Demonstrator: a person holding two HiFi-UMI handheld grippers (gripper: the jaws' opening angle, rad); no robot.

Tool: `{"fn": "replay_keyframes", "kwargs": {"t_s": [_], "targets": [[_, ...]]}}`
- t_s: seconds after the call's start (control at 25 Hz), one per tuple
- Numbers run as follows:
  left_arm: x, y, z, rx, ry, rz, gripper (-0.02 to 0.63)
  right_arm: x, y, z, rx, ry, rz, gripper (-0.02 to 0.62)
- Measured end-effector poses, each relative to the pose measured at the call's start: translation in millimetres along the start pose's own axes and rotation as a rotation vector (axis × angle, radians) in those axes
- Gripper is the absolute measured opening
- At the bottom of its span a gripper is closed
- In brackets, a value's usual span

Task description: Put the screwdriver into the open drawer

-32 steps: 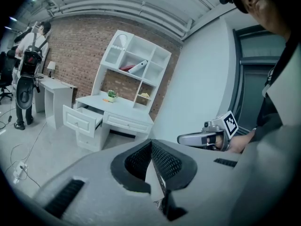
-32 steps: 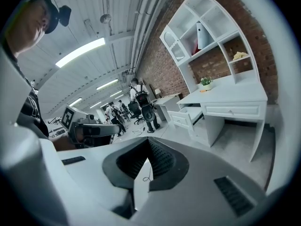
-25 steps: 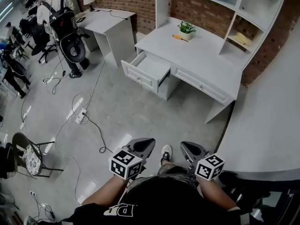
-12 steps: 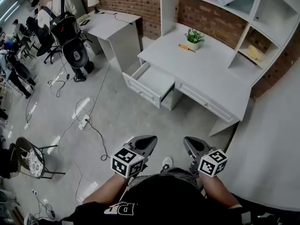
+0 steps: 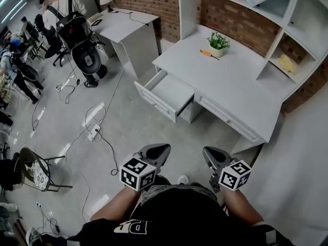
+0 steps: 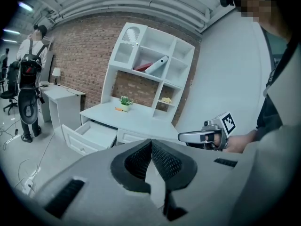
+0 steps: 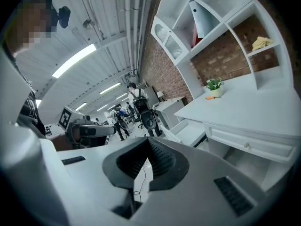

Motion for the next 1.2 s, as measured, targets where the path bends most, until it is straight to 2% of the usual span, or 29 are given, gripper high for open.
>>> {"fn": "replay_keyframes", "kwargs": {"t_s": [0.56, 1.2], "targets": [[25.7, -1.1, -33.7, -0.034, 0.013, -0.009, 0.018, 36.2, 0.6, 27.9, 0.012, 0.009, -0.036, 0.003], [96.2, 61.7, -138.4, -0.048, -0.027, 0.016, 0.018, 138.0, 61.9, 75.9, -0.017, -0.023, -0.072, 0.003]]}}
Point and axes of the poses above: the fingertips, and each gripper's own axes: x forward along the fingers, z to its right, y out of its top, the point moved 1 cm from there along -x, backward along the fingers, and after that the axes turned 3 degrees about z, right-handed, at the moved point
